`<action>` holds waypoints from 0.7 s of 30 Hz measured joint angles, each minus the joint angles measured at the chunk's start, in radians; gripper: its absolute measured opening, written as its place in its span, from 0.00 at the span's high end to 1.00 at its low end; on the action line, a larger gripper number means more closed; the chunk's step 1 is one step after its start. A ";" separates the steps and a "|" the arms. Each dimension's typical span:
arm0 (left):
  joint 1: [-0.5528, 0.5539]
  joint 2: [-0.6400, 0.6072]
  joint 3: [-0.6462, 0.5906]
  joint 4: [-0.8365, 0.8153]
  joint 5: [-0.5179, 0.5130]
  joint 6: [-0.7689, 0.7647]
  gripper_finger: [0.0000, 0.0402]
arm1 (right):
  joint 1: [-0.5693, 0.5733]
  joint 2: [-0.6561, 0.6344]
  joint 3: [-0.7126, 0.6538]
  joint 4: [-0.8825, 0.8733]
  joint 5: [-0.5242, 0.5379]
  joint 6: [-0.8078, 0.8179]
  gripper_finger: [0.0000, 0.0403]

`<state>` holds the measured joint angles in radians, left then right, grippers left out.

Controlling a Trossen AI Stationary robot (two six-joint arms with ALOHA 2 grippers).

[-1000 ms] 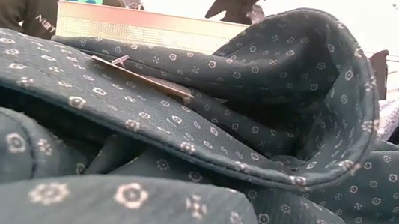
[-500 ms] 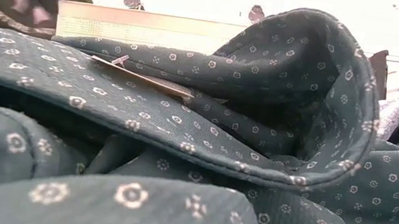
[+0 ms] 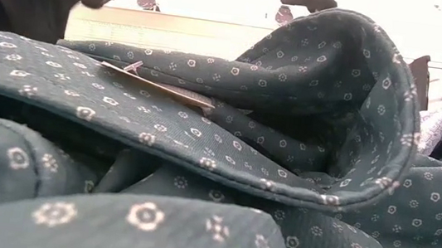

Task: Sort clothes
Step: Put the red sock into the white laundry organizer

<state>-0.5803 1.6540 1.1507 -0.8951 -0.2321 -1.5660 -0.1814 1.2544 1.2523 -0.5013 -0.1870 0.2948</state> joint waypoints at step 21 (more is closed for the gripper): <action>0.054 0.056 0.000 0.108 0.069 0.194 0.99 | 0.000 -0.065 0.000 -0.012 -0.001 -0.015 0.45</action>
<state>-0.5259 1.7095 1.1507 -0.7875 -0.1634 -1.3721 -0.1814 1.1893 1.2518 -0.5135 -0.1883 0.2798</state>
